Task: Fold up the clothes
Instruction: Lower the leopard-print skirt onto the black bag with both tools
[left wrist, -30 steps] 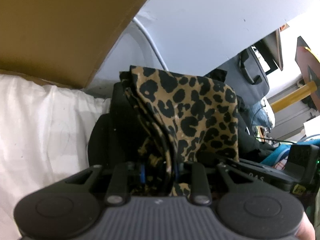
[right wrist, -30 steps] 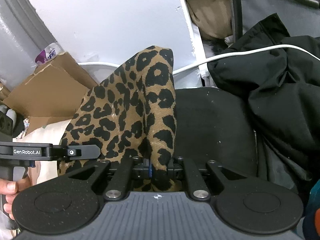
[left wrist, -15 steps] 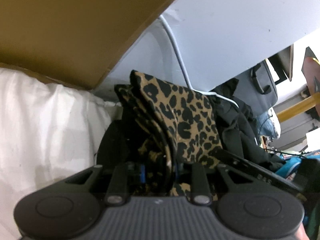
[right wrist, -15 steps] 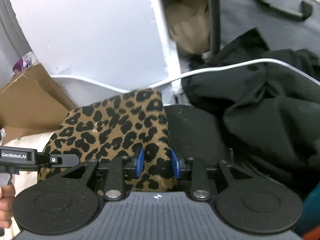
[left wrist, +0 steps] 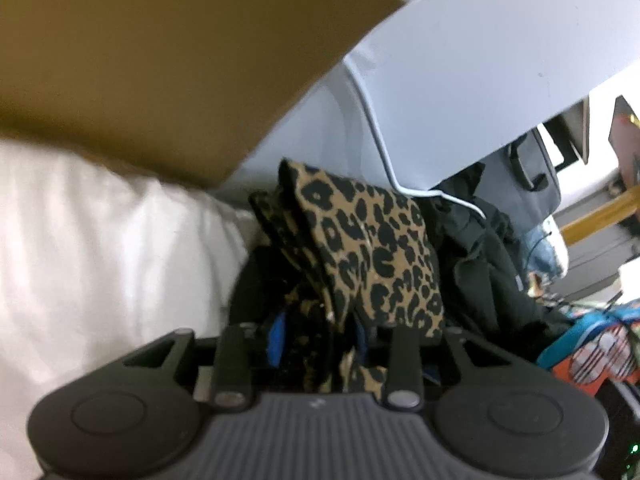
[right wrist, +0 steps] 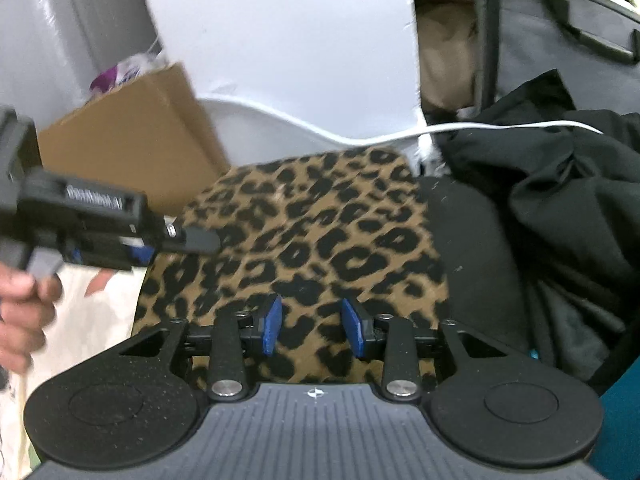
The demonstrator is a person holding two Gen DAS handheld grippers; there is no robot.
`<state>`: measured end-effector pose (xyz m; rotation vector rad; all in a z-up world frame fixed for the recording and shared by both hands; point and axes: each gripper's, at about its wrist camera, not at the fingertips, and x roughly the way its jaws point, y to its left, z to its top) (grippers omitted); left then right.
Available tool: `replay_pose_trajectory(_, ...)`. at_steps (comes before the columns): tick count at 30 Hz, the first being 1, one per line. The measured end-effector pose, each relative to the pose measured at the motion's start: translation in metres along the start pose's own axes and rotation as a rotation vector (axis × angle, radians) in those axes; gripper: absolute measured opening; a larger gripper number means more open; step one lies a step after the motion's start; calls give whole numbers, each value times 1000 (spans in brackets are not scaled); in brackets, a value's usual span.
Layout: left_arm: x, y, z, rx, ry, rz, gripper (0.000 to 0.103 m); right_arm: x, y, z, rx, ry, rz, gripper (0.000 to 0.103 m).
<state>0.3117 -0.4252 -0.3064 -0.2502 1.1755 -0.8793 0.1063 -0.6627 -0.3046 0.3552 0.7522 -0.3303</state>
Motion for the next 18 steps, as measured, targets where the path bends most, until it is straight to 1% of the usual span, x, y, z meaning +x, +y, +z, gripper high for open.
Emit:
replay_pose_trajectory(3, -12, -6, 5, 65, -3, 45, 37, 2, 7, -8, -2, 6, 10, 43)
replay_pose_trajectory(5, -19, -14, 9, 122, -6, 77, 35, 3, 12, -13, -3, 10, 17, 43)
replay_pose_trajectory(8, -28, -27, 17, 184, -10, 100, 35, 2, 17, -15, 14, 3, 27, 44)
replay_pose_trajectory(12, -33, -45, 27, 241, -23, 110, 35, -1, 23, -15, 41, -9, 42, 43)
replay_pose_trajectory(18, -25, -68, 28, 307, -11, 111, 35, -3, 31, -15, 71, -23, 60, 43)
